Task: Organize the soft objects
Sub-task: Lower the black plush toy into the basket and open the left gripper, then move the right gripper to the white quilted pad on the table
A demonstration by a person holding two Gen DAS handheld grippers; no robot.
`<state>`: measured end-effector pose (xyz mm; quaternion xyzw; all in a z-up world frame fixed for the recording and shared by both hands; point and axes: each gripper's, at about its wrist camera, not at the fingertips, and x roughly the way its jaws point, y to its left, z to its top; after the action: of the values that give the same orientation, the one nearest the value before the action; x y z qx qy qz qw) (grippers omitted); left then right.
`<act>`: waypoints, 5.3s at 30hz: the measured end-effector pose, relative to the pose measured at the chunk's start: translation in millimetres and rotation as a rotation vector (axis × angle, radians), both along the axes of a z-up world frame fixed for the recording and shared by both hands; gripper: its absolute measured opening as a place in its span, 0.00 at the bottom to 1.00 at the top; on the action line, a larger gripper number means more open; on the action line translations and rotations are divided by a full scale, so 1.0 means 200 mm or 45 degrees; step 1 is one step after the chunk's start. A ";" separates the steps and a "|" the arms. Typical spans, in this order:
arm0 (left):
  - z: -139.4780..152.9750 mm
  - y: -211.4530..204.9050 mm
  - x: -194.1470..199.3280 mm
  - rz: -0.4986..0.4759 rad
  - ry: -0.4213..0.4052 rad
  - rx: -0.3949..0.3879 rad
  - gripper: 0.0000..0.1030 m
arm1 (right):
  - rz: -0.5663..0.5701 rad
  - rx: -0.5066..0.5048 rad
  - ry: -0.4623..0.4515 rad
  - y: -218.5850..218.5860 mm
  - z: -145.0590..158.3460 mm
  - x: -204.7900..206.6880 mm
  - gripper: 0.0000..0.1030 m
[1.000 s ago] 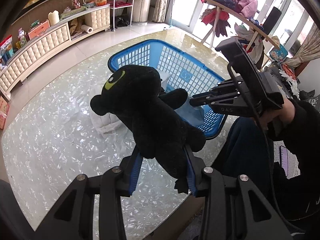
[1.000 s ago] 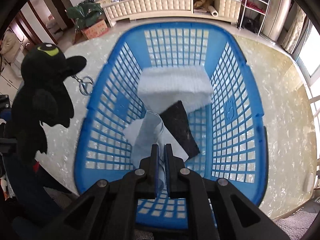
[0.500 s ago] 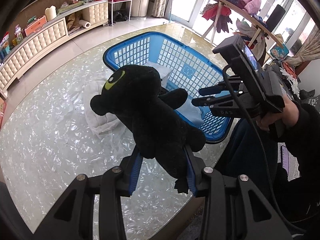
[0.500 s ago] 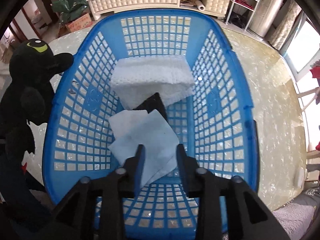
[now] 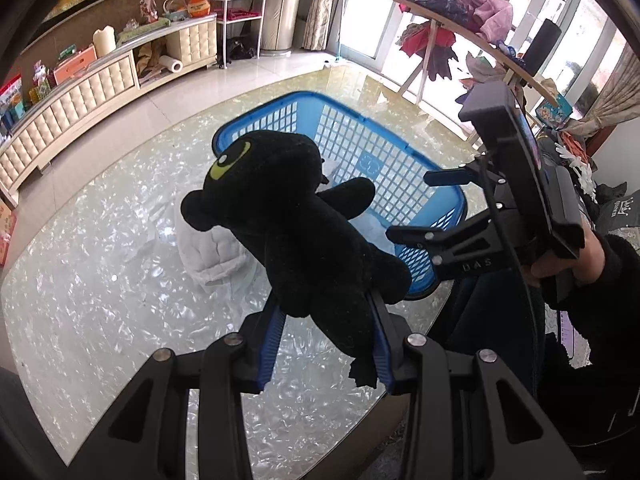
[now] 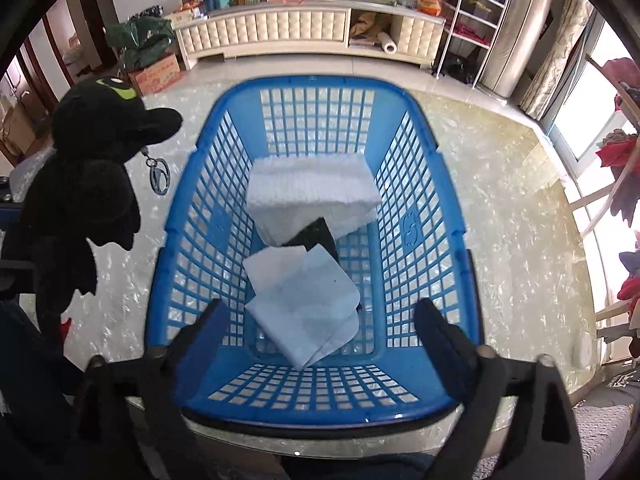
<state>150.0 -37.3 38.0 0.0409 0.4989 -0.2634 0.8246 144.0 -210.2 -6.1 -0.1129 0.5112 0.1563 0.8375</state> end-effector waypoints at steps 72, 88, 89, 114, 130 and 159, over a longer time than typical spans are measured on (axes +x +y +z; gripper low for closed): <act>-0.37 -0.68 0.38 -0.423 0.020 0.274 0.77 | -0.204 0.152 -0.028 -0.38 -0.02 -0.02 1.00; -0.13 -0.51 0.27 -0.311 -0.102 0.199 0.79 | -0.196 0.153 -0.058 -0.28 0.10 -0.10 0.99; -0.11 -0.50 0.26 -0.304 -0.111 0.201 0.82 | -0.191 0.155 -0.063 -0.27 0.11 -0.11 0.99; 0.07 0.18 -0.06 0.016 -0.257 -0.008 1.00 | -0.089 0.191 -0.224 0.20 0.30 -0.26 1.00; -0.05 0.54 -0.05 0.219 -0.239 0.017 1.00 | -0.051 0.098 -0.200 0.55 0.18 -0.17 0.99; -0.51 1.09 0.16 0.572 0.011 -0.029 1.00 | -0.029 0.010 0.002 1.04 -0.23 0.13 0.98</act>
<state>181.5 179.9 -64.5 -0.0817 0.4959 -0.0789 0.8609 170.5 -2.2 -53.1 -0.1038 0.5127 0.1489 0.8392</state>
